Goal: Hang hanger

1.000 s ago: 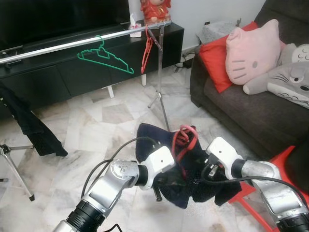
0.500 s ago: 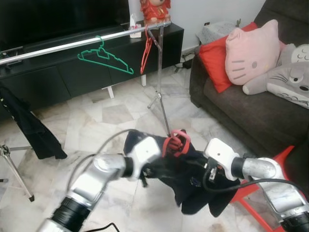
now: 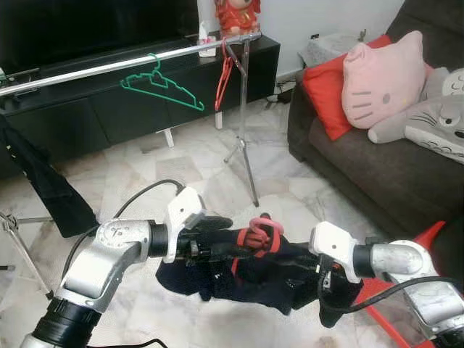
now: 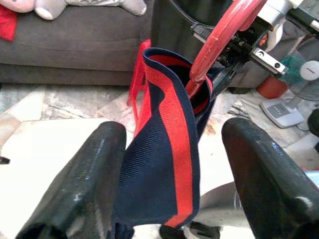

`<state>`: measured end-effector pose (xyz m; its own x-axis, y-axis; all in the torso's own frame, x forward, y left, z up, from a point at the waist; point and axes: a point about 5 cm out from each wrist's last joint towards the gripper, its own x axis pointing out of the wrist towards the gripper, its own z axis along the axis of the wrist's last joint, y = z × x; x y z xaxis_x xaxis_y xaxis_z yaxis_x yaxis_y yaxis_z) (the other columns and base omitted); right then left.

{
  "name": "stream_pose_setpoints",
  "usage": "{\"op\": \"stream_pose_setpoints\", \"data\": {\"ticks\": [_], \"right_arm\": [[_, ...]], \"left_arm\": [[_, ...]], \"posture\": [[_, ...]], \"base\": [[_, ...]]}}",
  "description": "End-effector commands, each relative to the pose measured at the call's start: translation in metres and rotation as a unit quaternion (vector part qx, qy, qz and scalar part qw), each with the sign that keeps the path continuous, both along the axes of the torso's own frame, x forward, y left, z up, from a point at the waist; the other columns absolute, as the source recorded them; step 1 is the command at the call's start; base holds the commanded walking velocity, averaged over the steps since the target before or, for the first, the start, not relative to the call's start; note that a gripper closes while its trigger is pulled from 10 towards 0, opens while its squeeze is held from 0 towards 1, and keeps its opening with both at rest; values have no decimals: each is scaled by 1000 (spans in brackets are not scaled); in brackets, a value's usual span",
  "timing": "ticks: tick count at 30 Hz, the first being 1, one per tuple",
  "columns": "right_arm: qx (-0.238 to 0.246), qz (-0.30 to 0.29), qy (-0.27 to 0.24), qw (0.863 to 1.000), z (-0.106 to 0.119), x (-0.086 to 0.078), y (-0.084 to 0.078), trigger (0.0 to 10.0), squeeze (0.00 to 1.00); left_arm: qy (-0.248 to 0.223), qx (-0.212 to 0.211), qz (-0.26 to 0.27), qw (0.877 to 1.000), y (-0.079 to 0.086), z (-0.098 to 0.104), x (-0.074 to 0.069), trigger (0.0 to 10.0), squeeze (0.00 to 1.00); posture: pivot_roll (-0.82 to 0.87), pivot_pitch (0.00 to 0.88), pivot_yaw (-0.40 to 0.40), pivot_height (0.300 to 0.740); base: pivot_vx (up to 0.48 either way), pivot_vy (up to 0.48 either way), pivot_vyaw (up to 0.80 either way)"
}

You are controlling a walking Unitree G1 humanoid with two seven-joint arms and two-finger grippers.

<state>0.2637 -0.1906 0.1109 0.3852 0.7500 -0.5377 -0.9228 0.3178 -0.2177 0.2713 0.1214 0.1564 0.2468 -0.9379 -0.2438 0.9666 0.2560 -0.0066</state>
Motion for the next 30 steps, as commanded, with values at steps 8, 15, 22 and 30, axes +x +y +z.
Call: {"op": "stream_pose_setpoints", "data": {"ticks": [8, 15, 22, 30], "right_arm": [[23, 51, -12, 998, 13, -8, 3, 10000, 0], [32, 63, -12, 997, 15, -10, 6, 10000, 0], [33, 66, -13, 997, 16, -10, 8, 10000, 0], [32, 67, -14, 997, 17, -9, 9, 10000, 0]], "left_arm": [[16, 27, -20, 999, 5, -9, 0, 10000, 1000], [7, 53, -31, 998, -10, -20, 2, 10000, 1000], [8, 44, -54, 998, -23, -23, -1, 10000, 0], [11, 40, -64, 997, -32, -25, 0, 4392, 0]], "posture": [[-141, 25, 19, 740], [-145, 25, 20, 740], [-147, 27, 22, 740], [-153, 28, 23, 740]], "base": [[0, 0, 0], [0, 0, 0], [0, 0, 0], [0, 0, 0]]}}
